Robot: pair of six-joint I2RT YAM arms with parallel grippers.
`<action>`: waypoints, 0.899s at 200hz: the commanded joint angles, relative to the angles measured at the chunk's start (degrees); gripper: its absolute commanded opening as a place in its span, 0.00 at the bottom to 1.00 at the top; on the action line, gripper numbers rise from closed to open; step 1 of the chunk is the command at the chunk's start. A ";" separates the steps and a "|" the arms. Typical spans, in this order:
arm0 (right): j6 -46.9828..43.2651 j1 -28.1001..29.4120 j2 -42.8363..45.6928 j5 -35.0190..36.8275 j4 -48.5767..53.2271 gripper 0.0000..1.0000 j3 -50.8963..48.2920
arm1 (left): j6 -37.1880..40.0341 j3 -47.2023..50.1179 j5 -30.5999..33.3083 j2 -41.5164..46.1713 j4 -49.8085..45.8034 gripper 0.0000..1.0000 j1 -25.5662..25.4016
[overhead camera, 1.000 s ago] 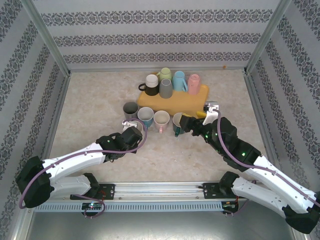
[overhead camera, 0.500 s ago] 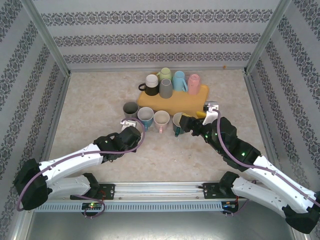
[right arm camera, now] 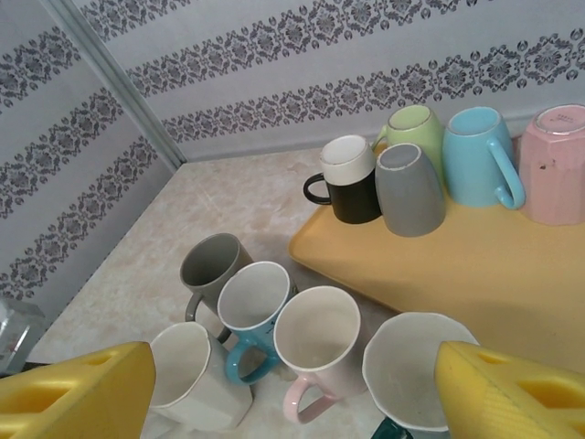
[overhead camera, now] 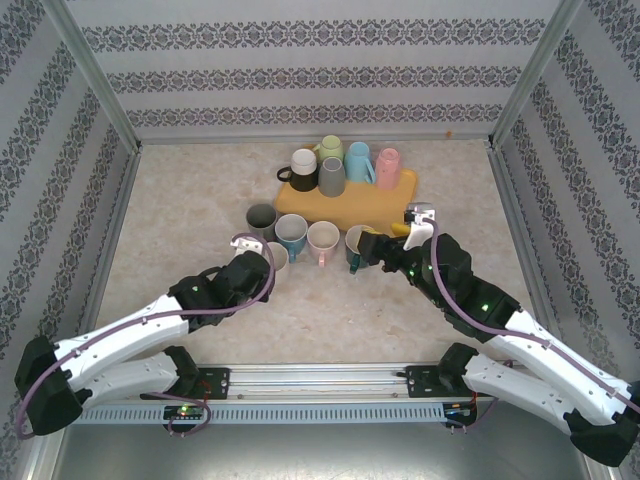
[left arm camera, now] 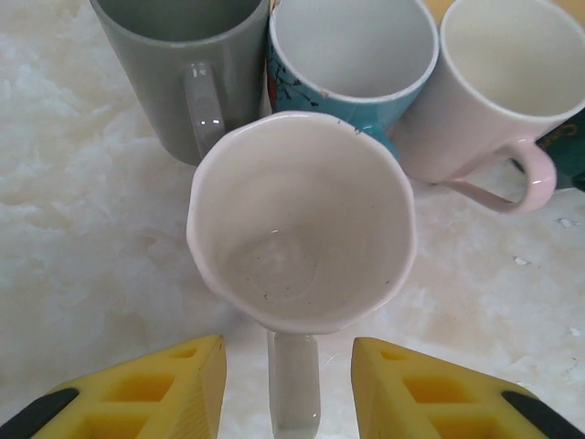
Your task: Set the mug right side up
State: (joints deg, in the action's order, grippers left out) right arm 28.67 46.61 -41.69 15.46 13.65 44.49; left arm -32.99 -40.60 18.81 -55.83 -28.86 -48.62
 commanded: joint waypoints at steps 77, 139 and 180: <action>-3.89 -1.61 -5.52 -7.68 2.51 0.82 5.73 | 24.78 -30.82 -20.34 -14.63 4.05 0.61 8.57; -2.83 -13.53 -7.53 -21.66 1.65 0.81 5.76 | 35.80 -42.84 -47.33 -38.81 28.00 0.62 26.89; -3.13 -16.32 -7.78 -22.92 0.33 0.81 4.88 | 36.13 -39.75 -56.47 -49.53 53.52 0.73 36.43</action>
State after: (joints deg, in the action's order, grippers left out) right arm 25.69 31.16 -49.34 -4.64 15.66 49.36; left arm 1.19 -78.56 -27.62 -100.49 7.35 -16.82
